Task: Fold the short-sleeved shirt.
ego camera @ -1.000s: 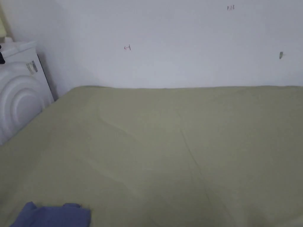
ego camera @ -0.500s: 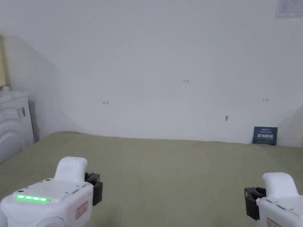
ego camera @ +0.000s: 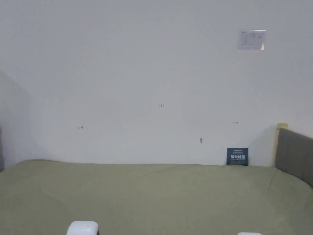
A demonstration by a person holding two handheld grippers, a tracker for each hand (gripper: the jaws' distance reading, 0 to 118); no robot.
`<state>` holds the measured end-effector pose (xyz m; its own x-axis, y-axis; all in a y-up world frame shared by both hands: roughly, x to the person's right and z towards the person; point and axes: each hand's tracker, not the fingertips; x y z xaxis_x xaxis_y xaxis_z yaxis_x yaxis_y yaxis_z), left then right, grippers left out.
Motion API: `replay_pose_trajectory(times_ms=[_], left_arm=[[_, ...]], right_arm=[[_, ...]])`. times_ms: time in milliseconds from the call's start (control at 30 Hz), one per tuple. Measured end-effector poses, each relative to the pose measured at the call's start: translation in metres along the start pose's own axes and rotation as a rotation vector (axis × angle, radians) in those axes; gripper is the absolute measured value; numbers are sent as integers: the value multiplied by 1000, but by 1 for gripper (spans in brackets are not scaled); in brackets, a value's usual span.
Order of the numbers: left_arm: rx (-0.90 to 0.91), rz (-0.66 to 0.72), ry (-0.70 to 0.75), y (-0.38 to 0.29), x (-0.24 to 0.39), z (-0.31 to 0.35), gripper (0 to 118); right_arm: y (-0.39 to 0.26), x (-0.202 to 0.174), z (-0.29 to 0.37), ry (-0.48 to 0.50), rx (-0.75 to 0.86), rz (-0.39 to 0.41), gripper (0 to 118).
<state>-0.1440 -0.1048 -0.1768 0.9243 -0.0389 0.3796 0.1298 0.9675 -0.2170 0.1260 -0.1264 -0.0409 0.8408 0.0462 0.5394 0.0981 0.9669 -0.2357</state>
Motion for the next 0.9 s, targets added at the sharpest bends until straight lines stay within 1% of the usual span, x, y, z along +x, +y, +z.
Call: replay_pose_trajectory(times_ms=[67, 167, 533, 567, 600, 633, 667, 700, 733, 767, 900], left_arm=[[-11, 71, -23, -1, 0, 1, 6], [-17, 60, -11, -4, 0, 1, 6], [-42, 58, -23, -5, 8, -4, 6], [-39, 53, -15, -4, 8, -4, 17], [-33, 46, -1, -3, 9, -4, 40], [-30, 43, -5, -1, 8, -4, 70], [-37, 45, -16, 0, 8, -5, 110], [-52, 50, -28, 1, 6, -8, 118], [-23, 68, -43, 0, 6, -2, 118], [-17, 74, -27, 2, 7, 1, 118], [-16, 84, -24, 11, 3, 5, 118]], right_arm=[[-3, -2, 0, -7, -5, 13, 2], [-3, -3, 0, -9, -1, 33, 2], [2, -8, -1, 8, -18, 24, 2], [2, -8, -2, 11, -19, 24, 12], [3, -8, 0, 11, -22, 29, 41], [3, -8, -1, 8, -22, 32, 81], [3, -9, -4, 7, -30, 39, 118], [2, -10, -3, 7, -31, 40, 118], [-2, -8, 2, 34, 30, 58, 118], [-6, -7, 6, 13, 42, 47, 118], [8, -9, 7, 14, 42, 68, 118]])
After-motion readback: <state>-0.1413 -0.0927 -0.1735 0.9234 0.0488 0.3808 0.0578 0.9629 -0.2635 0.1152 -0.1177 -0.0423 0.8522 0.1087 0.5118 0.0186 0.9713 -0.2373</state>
